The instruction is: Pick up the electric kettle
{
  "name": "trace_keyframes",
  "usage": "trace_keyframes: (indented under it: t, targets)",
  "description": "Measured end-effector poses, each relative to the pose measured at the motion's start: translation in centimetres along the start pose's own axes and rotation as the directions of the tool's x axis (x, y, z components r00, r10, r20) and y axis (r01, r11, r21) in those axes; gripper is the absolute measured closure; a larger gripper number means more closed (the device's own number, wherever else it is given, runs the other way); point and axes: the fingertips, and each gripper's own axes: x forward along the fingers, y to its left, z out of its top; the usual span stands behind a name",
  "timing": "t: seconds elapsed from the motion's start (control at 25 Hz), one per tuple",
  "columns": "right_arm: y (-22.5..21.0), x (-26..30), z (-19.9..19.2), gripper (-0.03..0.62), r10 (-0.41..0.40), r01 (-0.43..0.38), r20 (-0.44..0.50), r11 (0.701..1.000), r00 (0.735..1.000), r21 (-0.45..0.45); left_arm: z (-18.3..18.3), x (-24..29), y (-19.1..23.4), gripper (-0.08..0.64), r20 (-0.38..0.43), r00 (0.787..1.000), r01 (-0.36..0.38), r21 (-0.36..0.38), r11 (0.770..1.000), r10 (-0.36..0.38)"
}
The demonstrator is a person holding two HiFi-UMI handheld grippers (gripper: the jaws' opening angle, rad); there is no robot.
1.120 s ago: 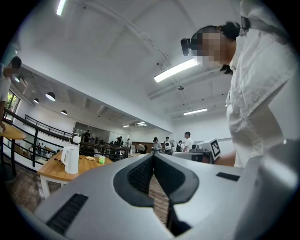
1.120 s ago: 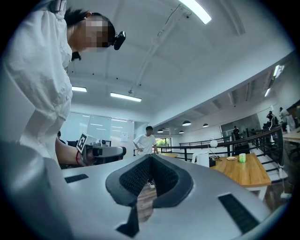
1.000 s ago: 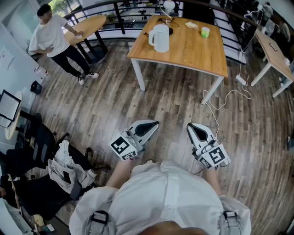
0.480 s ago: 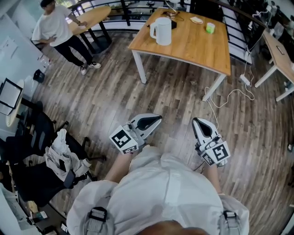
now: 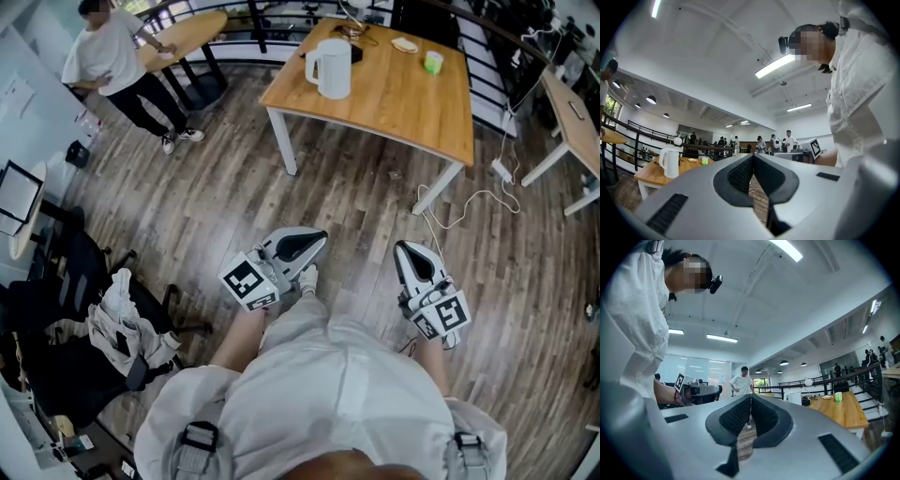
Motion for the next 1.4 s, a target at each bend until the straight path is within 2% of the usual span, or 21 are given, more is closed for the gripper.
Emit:
trace_keyframes:
  t: [0.4,0.88,1.16,1.4]
  targets:
    - [-5.3,8.5,-0.7,0.58,-0.006,0.006,-0.015,1.0,1.0,0.015,-0.1,2.1,9.5,0.552,0.004,1.0,0.009,-0.009,1.0,-0.009]
    - [-10.4,22.9,-0.2,0.58,-0.015,0.015,-0.008,1.0,1.0,0.002,1.2,2.2,24.3,0.552,0.012,1.0,0.029,-0.001,1.0,-0.029]
    - [-13.0,27.0,-0.5,0.58,-0.062,0.062,-0.013,0.998,0.998,0.007,1.5,3.2,29.9,0.552,0.001,0.998,0.059,-0.004,0.998,-0.059]
    - [-15.8,28.1,-1.1,0.58,-0.099,0.099,-0.029,0.995,0.995,0.019,1.0,5.5,32.4,0.552,-0.005,0.996,0.089,-0.017,0.996,-0.089]
